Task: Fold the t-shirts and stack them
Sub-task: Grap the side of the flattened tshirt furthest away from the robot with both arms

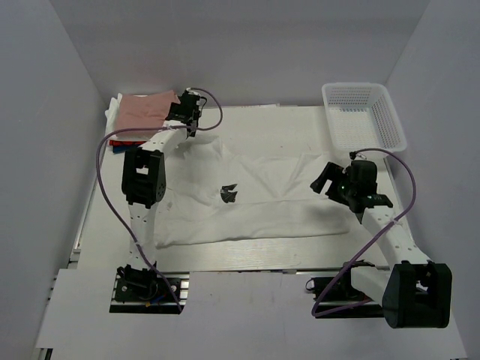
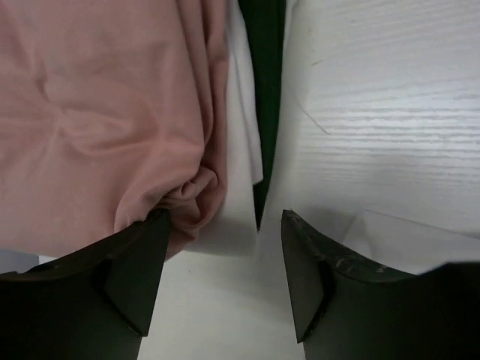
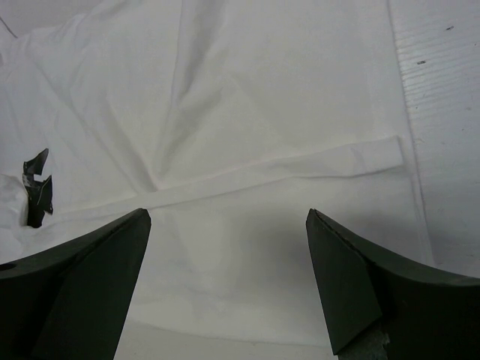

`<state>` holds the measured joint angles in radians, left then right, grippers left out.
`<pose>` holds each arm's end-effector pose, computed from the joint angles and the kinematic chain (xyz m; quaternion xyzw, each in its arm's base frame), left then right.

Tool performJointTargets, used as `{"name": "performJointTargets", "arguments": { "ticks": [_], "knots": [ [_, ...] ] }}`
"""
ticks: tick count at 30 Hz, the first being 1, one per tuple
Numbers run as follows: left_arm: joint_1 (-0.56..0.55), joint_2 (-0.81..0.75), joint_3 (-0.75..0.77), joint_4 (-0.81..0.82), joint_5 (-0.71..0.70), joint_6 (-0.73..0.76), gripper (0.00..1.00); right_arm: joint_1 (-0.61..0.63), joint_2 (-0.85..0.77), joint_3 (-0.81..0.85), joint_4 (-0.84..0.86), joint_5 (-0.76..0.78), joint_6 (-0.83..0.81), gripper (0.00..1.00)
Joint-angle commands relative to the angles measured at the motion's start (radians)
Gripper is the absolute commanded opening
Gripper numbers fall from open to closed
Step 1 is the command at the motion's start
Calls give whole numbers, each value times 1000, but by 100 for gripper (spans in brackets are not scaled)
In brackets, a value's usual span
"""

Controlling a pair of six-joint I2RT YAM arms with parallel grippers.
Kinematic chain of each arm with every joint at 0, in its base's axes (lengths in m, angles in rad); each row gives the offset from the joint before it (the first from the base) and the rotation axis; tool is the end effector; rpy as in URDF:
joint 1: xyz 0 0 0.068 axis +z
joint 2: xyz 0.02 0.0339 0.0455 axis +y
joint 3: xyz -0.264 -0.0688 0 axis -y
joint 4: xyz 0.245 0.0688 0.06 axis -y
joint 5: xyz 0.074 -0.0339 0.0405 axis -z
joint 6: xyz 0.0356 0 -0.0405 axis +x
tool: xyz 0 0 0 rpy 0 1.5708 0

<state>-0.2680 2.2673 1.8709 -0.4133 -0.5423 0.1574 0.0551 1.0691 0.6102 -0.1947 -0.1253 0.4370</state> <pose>0.4972 -0.1175 0.2011 0.0916 0.8954 0.2285 0.3711 0.2255 0.0169 0.2238 0.1426 0.8839 0.1621 0.4148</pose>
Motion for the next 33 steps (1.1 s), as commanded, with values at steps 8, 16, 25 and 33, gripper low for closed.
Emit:
{"name": "performJointTargets", "arguments": {
  "ticks": [8, 16, 25, 33],
  "knots": [
    [23, -167, -140, 91, 414, 62, 83, 54, 46, 108, 5, -1, -52, 90],
    [33, 5, 116, -129, 490, -123, 93, 81, 120, 209, 31, 90, -6, 90],
    [33, 67, 146, -148, 791, -222, 96, 88, 175, 218, 49, 104, 6, 90],
    [33, 182, 143, -156, 725, -345, 100, 88, 203, 194, 90, 81, -10, 90]
  ]
}}
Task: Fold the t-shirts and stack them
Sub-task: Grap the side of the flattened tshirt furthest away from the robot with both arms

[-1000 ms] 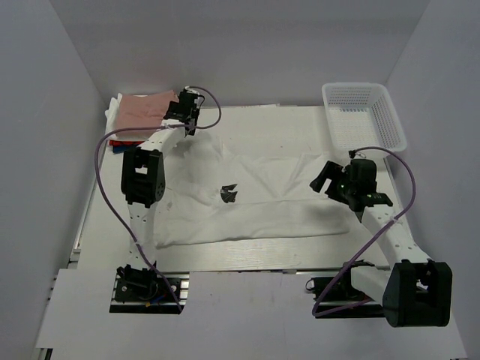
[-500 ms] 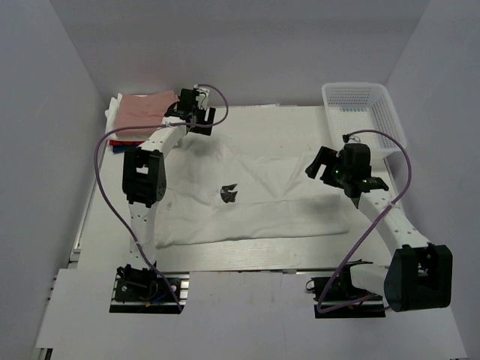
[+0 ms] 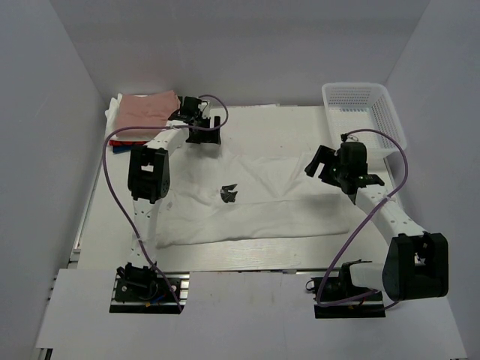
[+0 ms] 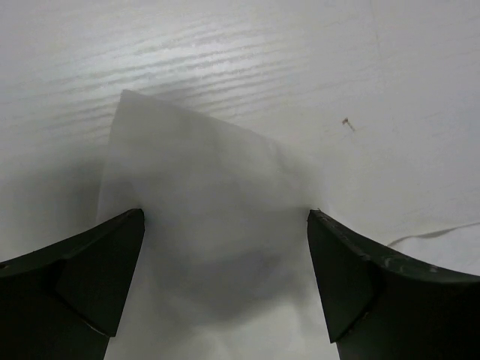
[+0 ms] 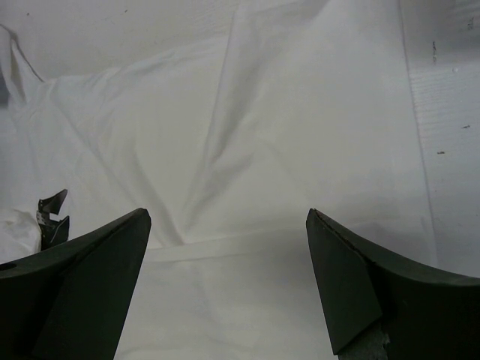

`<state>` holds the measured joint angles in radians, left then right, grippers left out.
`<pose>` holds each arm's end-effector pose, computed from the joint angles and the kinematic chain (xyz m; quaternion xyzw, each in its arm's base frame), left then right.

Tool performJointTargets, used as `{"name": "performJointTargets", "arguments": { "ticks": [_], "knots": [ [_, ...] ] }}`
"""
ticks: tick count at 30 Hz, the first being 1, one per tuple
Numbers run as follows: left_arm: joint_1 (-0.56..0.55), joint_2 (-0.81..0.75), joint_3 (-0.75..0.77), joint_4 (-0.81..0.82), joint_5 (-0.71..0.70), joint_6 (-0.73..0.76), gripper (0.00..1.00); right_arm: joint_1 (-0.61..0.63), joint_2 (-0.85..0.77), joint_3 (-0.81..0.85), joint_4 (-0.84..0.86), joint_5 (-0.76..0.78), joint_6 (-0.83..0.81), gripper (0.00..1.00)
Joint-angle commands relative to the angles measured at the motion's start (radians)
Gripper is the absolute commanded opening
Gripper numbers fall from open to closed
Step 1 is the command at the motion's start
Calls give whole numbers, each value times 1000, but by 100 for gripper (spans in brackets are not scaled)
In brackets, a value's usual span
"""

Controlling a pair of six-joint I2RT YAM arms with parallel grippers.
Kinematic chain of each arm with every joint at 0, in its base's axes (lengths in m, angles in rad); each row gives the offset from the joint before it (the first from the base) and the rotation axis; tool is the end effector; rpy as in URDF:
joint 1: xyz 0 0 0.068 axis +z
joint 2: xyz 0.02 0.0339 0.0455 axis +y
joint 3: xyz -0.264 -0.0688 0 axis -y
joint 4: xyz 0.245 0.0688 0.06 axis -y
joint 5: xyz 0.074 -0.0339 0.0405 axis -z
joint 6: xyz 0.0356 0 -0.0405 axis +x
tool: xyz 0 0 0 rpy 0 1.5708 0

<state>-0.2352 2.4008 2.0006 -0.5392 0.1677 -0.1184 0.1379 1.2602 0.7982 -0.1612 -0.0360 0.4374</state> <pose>0.5123 -0.1289 0.1634 0.0812 0.9441 -0.1328 0.2906 0.2716 0.0390 0.2454 0.1246 0.8810 0.1448 0.4329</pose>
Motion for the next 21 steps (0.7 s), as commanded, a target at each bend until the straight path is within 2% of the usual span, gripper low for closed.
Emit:
{"name": "performJointTargets", "arguments": {
  "ticks": [1, 5, 12, 17, 21],
  "knots": [
    [0, 69, 32, -30, 15, -78, 100, 2, 15, 9, 57, -10, -14, 90],
    [0, 153, 119, 1, 52, -49, 100, 2, 25, 7, 64, -11, -25, 90],
    [0, 164, 109, 93, 119, 89, 100, -1, 62, 15, 77, -16, -52, 90],
    [0, 89, 78, 79, 53, 100, 100, 2, 73, 30, 69, 1, -66, 90],
    [0, -15, 52, 152, 38, 83, 100, 6, 100, 96, 46, -2, -92, 90]
  ]
}}
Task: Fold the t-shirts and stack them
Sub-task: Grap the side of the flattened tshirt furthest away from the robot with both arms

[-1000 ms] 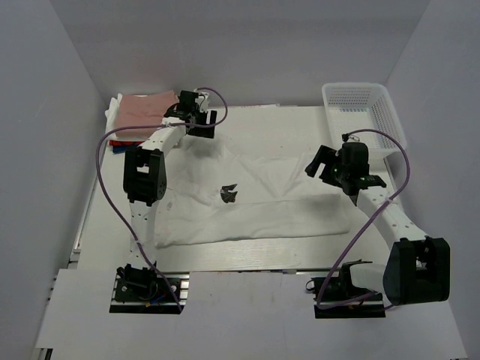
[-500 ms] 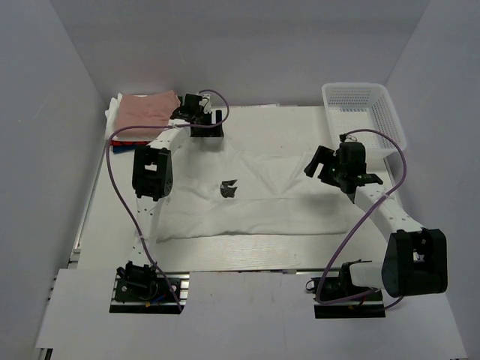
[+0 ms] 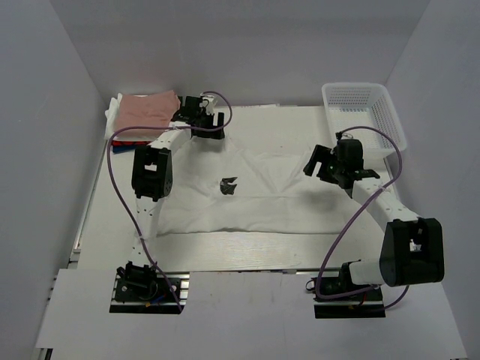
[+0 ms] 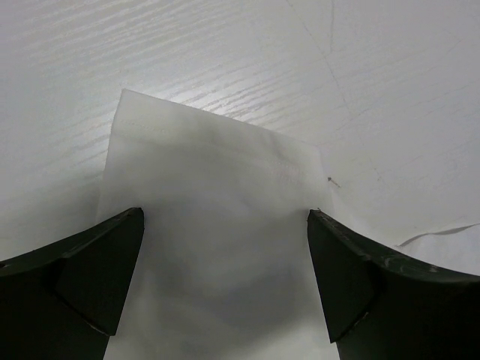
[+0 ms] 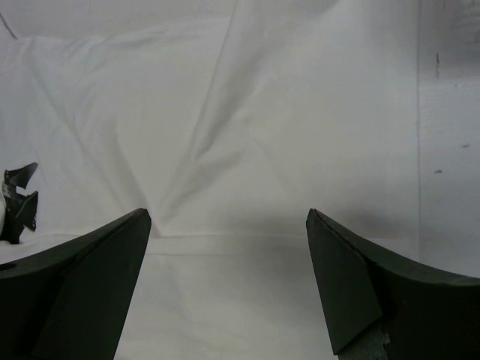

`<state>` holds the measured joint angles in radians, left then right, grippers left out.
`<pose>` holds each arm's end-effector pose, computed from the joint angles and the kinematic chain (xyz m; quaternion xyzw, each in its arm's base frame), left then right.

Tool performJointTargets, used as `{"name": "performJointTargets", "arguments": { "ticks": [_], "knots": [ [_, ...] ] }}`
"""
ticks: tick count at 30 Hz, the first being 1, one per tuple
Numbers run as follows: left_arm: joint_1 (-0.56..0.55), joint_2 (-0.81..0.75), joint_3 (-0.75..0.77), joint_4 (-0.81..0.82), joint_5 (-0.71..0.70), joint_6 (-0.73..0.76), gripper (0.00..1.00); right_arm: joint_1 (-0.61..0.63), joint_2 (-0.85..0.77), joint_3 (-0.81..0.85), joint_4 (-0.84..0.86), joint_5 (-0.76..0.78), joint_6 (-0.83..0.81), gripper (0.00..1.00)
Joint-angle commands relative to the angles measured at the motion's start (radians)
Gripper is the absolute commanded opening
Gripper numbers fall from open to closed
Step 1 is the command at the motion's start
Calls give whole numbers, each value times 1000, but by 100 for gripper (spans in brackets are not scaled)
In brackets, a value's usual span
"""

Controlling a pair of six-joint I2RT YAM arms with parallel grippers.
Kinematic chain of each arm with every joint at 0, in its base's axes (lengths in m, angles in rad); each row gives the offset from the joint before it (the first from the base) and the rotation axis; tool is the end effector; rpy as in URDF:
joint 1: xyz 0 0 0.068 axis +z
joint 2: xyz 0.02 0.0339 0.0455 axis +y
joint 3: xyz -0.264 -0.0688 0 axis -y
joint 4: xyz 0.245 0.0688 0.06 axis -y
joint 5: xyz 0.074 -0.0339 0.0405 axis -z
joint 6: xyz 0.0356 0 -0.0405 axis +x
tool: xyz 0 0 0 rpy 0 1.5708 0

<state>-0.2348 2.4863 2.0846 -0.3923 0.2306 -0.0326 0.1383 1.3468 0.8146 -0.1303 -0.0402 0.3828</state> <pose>0.5373 -0.1369 0.1563 0.1361 0.9103 -0.1557 0.3586 0.2864 0.0413 0.2309 0.1008 0.8928 0.1304 0.4192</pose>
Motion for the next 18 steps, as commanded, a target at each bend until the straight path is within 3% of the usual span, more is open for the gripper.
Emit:
{"name": "performJointTargets", "arguments": {
  "ticks": [1, 4, 7, 13, 18],
  "knots": [
    [0, -131, -43, 16, -43, -12, 100, 14, 20, 112, 0, 2, -44, 90],
    [0, -141, -20, 26, -56, -12, 100, 38, 52, 165, -43, 37, -71, 90],
    [0, -92, 99, -26, -71, -12, 100, 50, 78, 188, -52, 97, -78, 90],
    [0, 41, 234, -26, -230, -62, 100, 66, 129, 233, -51, 120, -56, 90],
    [0, 94, 247, 44, -257, -62, 100, 73, 160, 262, -46, 146, -70, 90]
  ]
}}
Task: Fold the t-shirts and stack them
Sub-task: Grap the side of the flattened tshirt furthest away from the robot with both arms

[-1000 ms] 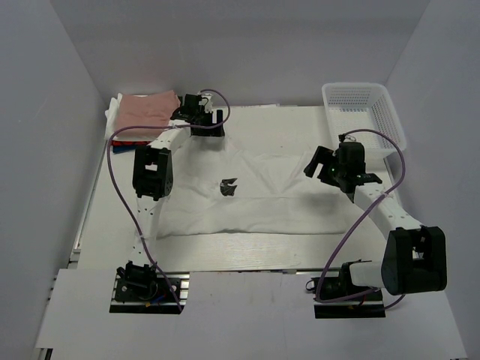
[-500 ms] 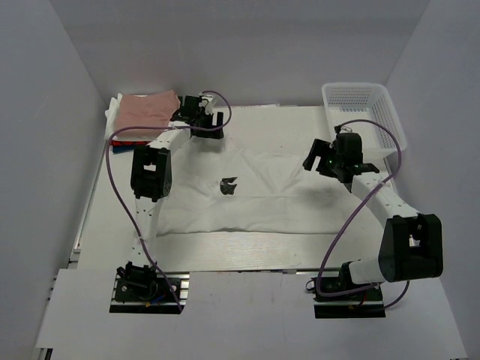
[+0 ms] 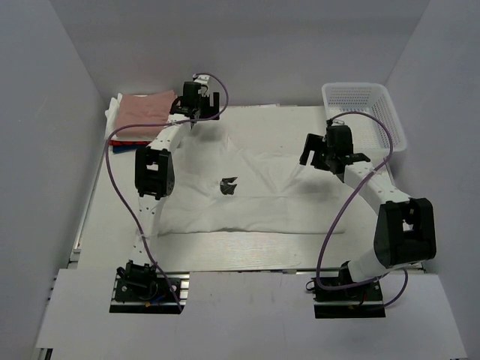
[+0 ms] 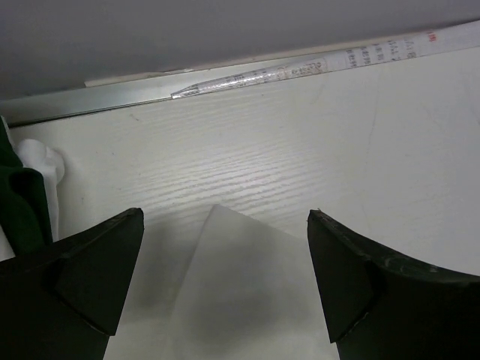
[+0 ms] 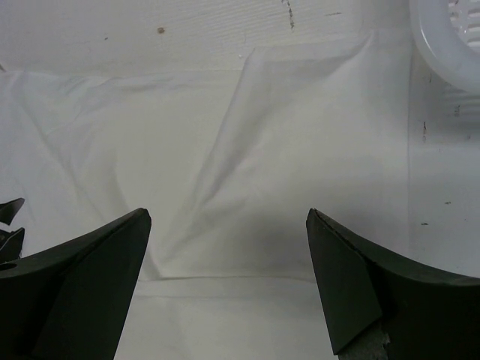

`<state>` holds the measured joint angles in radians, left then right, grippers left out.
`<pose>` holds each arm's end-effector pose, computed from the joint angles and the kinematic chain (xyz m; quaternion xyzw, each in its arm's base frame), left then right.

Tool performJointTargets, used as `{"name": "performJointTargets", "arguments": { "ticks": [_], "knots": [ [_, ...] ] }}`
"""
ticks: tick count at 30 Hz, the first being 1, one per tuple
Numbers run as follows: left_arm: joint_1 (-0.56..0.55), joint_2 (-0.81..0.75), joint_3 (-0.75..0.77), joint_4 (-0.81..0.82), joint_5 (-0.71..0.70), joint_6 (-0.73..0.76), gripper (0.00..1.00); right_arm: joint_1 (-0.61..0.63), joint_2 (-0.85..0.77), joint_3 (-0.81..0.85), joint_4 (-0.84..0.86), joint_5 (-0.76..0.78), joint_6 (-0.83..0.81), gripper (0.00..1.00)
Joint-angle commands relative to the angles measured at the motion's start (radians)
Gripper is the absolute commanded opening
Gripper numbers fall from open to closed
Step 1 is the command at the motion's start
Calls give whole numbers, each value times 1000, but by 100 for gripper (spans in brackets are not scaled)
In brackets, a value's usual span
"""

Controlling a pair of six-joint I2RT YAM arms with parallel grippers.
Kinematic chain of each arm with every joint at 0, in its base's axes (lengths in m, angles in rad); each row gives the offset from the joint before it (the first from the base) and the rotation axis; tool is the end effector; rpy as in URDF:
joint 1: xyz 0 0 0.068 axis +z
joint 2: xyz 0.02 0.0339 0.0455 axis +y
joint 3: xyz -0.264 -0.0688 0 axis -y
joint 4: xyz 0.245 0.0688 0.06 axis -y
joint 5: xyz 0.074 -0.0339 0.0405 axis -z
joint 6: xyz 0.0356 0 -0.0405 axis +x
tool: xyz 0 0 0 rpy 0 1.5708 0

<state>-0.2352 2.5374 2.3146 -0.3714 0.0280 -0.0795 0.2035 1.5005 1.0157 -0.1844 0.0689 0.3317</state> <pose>0.5641 -0.1362 0.2065 0.0752 0.8799 -0.0857 0.4613 0.3257 0.0647 0.2478 0.0726 0.8968 0.0852 0.4281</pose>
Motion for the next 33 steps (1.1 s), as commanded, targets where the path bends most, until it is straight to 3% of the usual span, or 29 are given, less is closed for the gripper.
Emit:
{"name": "performJointTargets", "arguments": {
  "ticks": [1, 6, 9, 12, 13, 15, 16, 17, 28, 33],
  "knots": [
    [0, 52, 28, 34, -54, -16, 100, 5, 10, 63, 8, 39, 1, 90],
    [-18, 99, 37, 57, -63, -3, 98, 11, 30, 72, 10, 65, 7, 90],
    [-18, 122, 37, 57, -74, -3, 89, 10, 44, 80, 5, 80, 13, 90],
    [-18, 133, 37, 66, -74, -3, 74, 13, 61, 87, -6, 118, 17, 90],
    [-18, 144, 37, 66, -65, -3, 55, 13, 84, 92, -6, 146, 21, 90],
    [-18, 144, 14, 81, -7, 10, 33, 14, 113, 112, -16, 158, 32, 90],
    [-18, 127, -4, 94, 10, 11, 9, 19, 138, 116, -18, 172, 36, 90],
    [-18, 115, -27, 110, 19, 11, 0, 17, 153, 136, -20, 190, 56, 90],
    [0, -77, -238, 258, -224, -48, 0, 43, 561, 523, -173, 486, 299, 90],
    [20, -77, -199, 258, -183, -48, 0, 39, 665, 642, -244, 557, 354, 90]
  ]
}}
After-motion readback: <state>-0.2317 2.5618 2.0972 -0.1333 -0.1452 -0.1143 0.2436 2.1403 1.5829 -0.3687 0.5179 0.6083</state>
